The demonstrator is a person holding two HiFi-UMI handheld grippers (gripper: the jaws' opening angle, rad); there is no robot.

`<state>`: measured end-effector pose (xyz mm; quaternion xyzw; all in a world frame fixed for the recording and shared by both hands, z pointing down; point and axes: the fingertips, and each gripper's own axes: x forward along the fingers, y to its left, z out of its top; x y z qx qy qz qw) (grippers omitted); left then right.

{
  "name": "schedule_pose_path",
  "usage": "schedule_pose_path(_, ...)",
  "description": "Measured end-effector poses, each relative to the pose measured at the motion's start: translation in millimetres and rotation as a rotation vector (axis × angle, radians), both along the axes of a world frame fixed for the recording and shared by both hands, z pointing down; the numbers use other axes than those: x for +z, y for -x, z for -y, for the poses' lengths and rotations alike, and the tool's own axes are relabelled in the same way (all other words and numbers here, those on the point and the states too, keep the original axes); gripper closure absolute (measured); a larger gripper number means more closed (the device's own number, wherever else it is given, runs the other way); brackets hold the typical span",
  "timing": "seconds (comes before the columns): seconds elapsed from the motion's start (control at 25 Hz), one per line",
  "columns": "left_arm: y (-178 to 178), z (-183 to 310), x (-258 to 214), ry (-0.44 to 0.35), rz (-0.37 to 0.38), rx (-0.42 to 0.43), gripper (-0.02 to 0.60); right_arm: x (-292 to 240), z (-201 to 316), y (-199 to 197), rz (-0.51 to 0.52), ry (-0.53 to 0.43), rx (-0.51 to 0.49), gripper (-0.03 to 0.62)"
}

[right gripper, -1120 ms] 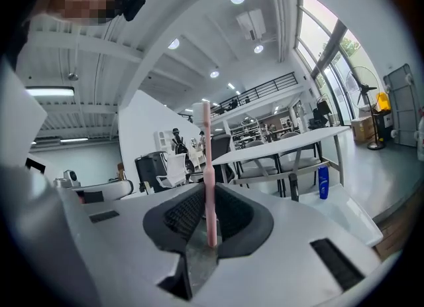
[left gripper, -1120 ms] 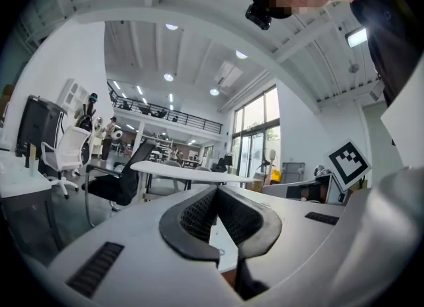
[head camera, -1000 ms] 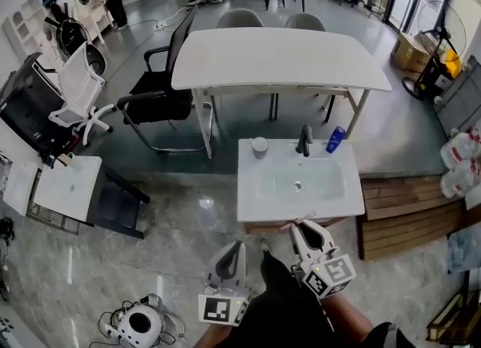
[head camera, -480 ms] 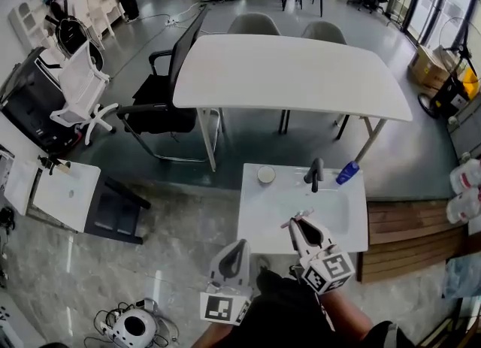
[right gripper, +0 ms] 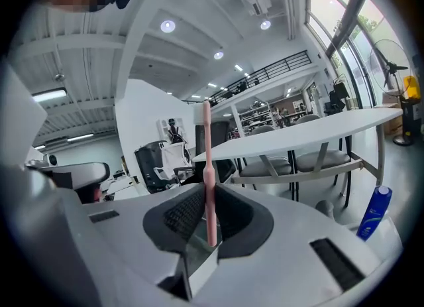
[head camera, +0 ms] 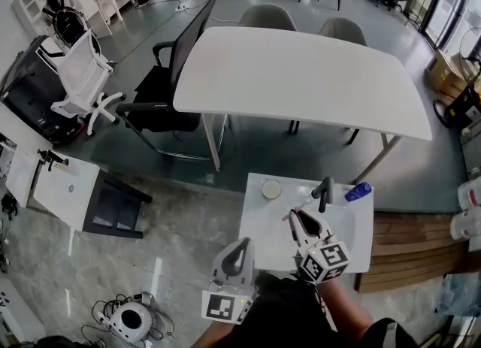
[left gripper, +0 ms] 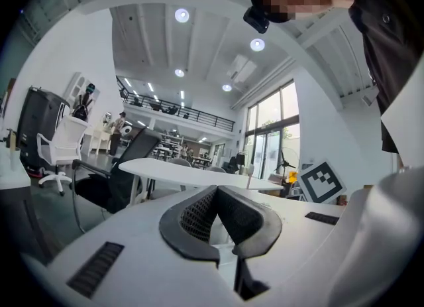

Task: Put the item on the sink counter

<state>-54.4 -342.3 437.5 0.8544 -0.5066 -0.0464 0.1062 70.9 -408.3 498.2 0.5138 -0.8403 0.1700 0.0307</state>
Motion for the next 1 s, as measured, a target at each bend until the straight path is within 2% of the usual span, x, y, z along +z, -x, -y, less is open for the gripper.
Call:
schedule_pose_path(0.48, -4, 40, 18, 0.072, 0.009, -0.036, 0.565, 65, 81, 8, -0.042, 0.090, -0.034, 0.548)
schedule_pose_path(1.0, -1, 68, 26, 0.074, 0.010, -0.040, 0.565, 139, 126, 17, -0.115, 0.195, -0.048, 0.548)
